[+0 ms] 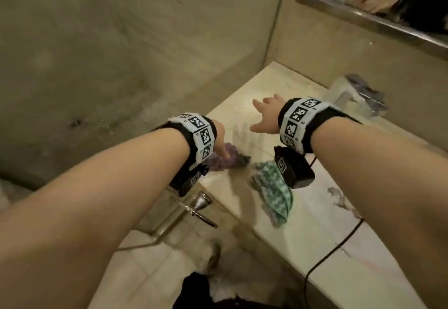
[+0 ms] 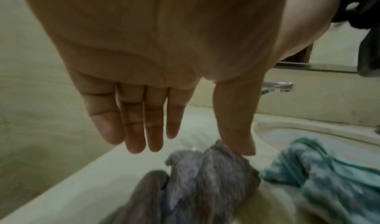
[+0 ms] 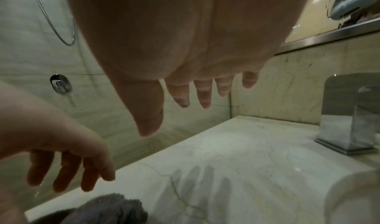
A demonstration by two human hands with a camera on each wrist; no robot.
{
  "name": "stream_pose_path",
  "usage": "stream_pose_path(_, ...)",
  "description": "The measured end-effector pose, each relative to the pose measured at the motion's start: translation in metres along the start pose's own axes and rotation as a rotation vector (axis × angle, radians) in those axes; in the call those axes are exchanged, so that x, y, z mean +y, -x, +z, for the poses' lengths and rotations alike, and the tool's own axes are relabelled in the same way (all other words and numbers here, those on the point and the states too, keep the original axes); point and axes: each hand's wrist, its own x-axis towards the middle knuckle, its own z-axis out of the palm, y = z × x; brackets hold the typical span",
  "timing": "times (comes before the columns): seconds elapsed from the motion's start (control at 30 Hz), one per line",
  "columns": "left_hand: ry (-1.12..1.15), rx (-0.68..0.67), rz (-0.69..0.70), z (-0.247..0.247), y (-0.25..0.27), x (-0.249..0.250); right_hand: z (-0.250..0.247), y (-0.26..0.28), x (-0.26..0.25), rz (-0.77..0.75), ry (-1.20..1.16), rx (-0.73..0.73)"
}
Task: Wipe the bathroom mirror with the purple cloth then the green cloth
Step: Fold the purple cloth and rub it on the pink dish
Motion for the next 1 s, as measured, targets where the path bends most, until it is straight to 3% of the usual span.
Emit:
stream_pose_path(0.13, -0.001, -0.031, 0.014, 0.015, -0.010, -0.002, 0.017, -0.008, -0.006, 0.014, -0.029, -0.065)
stream_pose_path(0.27, -0.005, 0.053, 0.048, 0.021, -0.013, 0.007, 0.025, -0.006, -0.006, 0.027, -0.116, -0.087)
stream_pose_path(0.63, 0.351, 0.191, 0.109, -0.018, -0.009, 0.039, 0.033, 0.046, 0.039, 0.082, -0.590, -0.196)
stream_pose_path(0.77, 0.498, 0.320, 0.266, -0.044, 0.002, 0.060, 0.037, 0.072, 0.054, 0.064, -0.772, -0.032)
stream_pose_path(1.0, 0.672, 0.376, 0.497, -0.066, 0.012, 0.121, 0.046, 0.126, 0.099, 0.263, -1.109, 0.377)
